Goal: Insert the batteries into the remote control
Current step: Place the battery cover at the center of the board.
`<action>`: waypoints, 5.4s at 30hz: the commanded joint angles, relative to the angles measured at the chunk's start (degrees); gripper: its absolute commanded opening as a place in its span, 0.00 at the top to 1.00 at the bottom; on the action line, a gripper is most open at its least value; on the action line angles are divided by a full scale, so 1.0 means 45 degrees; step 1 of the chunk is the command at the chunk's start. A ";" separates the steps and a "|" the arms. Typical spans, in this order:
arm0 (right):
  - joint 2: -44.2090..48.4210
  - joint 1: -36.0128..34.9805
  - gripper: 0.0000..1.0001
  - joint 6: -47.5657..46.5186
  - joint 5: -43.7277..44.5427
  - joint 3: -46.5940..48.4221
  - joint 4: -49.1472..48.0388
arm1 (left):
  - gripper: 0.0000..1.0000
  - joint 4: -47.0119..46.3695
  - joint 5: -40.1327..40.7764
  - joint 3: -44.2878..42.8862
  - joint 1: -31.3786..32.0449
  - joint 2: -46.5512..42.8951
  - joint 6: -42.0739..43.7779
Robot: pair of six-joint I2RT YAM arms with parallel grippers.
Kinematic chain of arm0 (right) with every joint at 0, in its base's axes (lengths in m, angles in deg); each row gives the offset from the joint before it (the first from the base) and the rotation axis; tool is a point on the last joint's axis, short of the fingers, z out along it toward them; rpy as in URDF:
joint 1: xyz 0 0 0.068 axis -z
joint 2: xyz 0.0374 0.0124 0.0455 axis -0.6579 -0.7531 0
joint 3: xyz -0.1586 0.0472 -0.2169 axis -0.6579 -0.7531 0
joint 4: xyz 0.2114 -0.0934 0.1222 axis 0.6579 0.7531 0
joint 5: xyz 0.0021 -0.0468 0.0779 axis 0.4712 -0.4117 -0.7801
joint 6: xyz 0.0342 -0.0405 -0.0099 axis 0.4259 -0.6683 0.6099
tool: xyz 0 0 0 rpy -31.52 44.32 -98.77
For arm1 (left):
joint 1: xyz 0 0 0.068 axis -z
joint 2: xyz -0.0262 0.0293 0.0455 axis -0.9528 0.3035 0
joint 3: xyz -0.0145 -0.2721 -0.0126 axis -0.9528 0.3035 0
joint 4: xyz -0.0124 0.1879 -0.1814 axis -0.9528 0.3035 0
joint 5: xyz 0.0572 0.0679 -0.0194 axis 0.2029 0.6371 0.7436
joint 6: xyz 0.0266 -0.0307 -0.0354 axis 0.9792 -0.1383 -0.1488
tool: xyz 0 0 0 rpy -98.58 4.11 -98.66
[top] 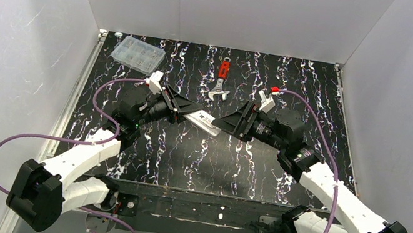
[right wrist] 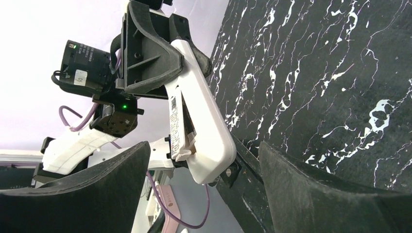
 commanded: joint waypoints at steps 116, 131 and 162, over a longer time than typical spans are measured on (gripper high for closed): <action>0.0293 0.0893 0.99 -0.2869 0.0967 0.1714 0.3861 | 1.00 0.3079 -0.1150 -0.1142 0.0049 -0.1366 0.2818; -0.0600 0.1365 0.99 -0.3904 0.1558 0.1688 0.4946 | 1.00 0.4341 -0.1169 -0.1143 0.0029 -0.2162 0.3359; -0.8720 0.0871 0.51 -0.5711 -0.1311 0.4555 0.6823 | 1.00 0.7020 -0.1274 -0.2083 -0.0049 -0.3005 0.4577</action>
